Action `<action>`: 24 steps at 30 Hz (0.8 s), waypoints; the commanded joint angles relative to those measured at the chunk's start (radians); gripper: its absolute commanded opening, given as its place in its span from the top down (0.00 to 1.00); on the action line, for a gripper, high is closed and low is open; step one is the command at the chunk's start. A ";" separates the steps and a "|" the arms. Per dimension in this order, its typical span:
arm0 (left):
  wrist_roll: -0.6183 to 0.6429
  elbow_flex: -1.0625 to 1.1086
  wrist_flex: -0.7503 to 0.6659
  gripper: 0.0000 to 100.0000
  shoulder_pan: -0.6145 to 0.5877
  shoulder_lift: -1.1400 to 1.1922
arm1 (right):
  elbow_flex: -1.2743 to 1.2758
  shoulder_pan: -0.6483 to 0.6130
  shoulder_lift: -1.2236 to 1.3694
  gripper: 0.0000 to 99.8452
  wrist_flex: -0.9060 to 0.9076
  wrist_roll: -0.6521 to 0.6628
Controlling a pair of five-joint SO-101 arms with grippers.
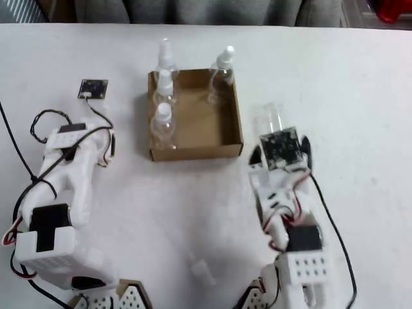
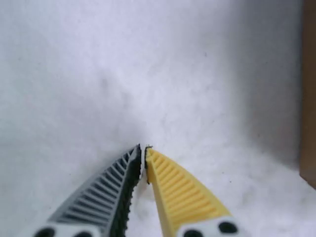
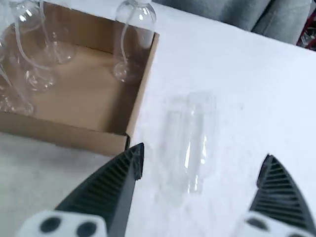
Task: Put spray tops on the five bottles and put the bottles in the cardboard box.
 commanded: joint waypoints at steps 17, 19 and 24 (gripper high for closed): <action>-0.012 0.002 -0.017 0.98 -0.010 -0.065 | -0.006 0.229 -0.414 0.89 0.424 0.026; -0.012 0.003 -0.017 0.98 -0.012 -0.065 | -0.008 0.228 -0.414 0.96 0.423 0.098; -0.012 0.003 -0.015 0.98 -0.025 -0.065 | -0.009 0.249 -0.412 0.97 0.369 0.155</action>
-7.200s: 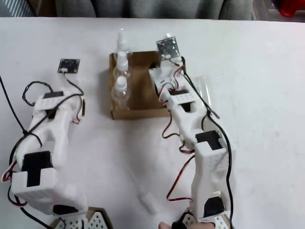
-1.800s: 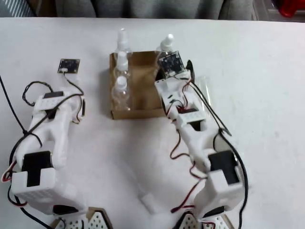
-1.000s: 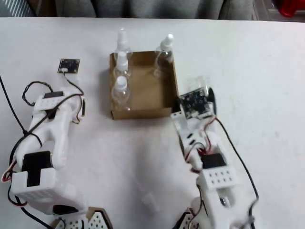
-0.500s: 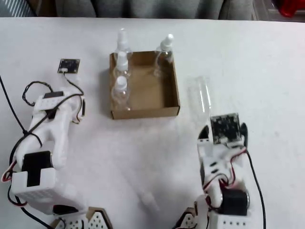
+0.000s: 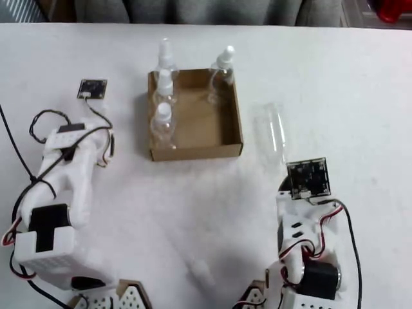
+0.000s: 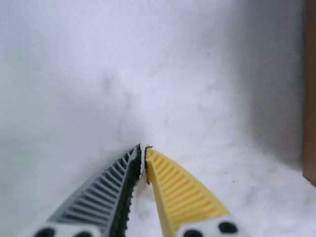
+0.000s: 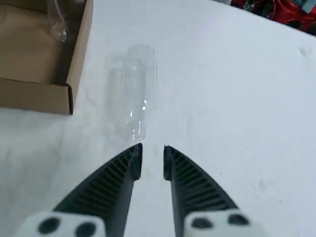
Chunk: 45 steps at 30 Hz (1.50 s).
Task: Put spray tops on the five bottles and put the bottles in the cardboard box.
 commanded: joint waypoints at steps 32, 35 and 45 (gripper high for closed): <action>-0.012 0.002 -0.023 0.98 -0.004 -0.065 | -0.766 -0.122 1.409 0.85 -0.245 0.021; -0.012 0.002 -0.023 0.98 -0.004 -0.065 | -0.827 -0.142 1.517 0.72 -0.245 0.021; -0.012 0.002 -0.023 0.98 -0.004 -0.065 | -1.115 -0.139 1.923 0.64 -0.245 0.021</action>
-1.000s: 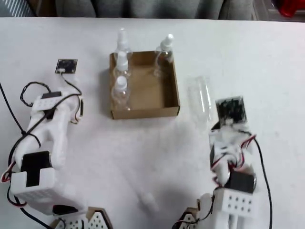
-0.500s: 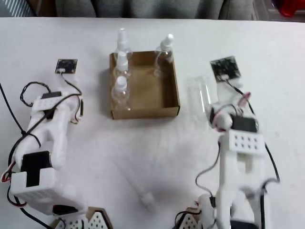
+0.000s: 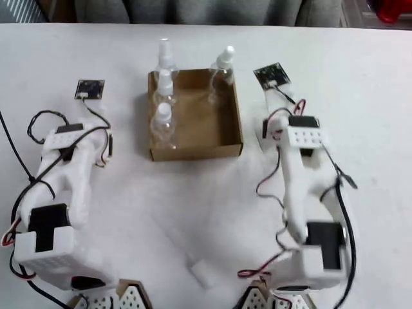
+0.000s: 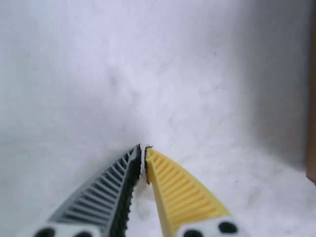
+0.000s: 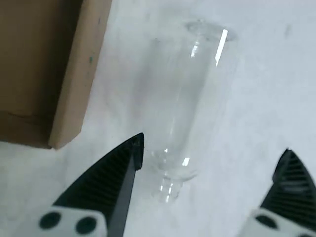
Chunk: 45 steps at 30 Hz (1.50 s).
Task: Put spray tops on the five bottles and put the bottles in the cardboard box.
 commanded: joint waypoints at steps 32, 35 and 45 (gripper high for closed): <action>-0.011 0.002 -0.018 0.98 -0.008 -0.065 | -0.319 -0.042 -0.185 0.98 0.630 0.002; -0.008 0.000 -0.017 0.98 -0.030 -0.067 | -0.319 -0.108 -0.275 0.98 0.753 0.002; 0.126 -0.006 -0.064 0.98 -0.107 -0.065 | -0.106 -0.509 -0.621 0.98 0.826 0.002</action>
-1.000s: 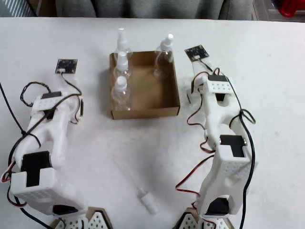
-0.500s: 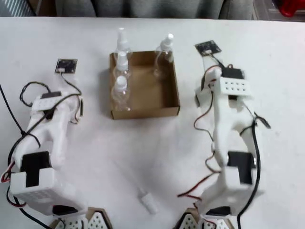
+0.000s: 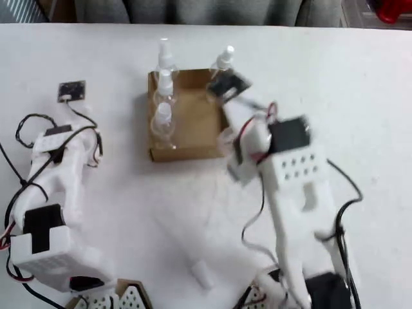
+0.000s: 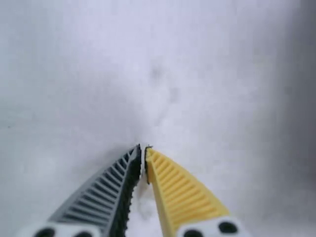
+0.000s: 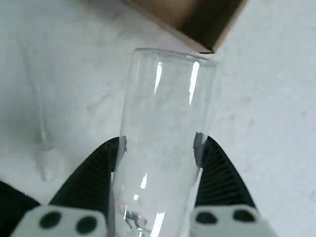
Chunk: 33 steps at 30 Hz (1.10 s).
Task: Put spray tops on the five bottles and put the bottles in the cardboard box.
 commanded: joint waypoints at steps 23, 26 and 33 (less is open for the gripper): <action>0.434 -0.002 -0.258 0.98 -0.295 -0.059 | 0.790 -0.582 -0.016 0.98 -1.161 0.011; 0.439 -0.002 -0.258 0.98 -0.295 -0.058 | 0.790 -0.599 0.064 0.98 -1.256 0.011; 0.439 -0.003 -0.258 0.98 -0.295 -0.058 | 0.776 -0.593 0.140 0.79 -1.319 0.011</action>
